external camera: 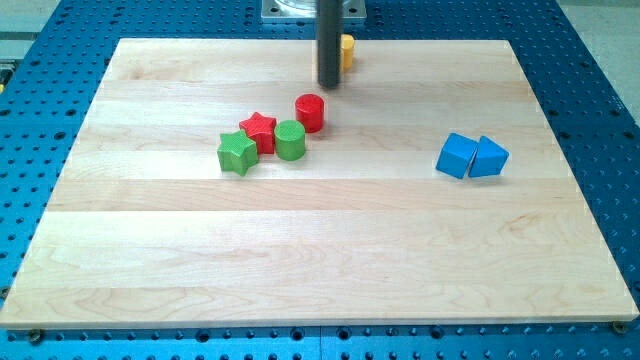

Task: Move the blue cube to the bottom right of the yellow hexagon

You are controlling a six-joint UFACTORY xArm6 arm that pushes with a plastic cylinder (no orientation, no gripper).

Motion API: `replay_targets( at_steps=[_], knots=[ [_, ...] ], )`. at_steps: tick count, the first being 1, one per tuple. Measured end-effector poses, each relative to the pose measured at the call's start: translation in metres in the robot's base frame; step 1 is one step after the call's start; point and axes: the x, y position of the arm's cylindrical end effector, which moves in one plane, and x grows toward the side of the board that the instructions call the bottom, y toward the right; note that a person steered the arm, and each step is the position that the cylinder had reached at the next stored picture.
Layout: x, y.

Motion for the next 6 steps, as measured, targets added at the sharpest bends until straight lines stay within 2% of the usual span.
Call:
replay_targets(
  at_steps=[1,2,3,4,6],
  knots=[
    [0.036,0.115],
    [0.092,0.23],
    [0.154,0.204],
    [0.16,0.11],
    [0.098,0.018]
  ],
)
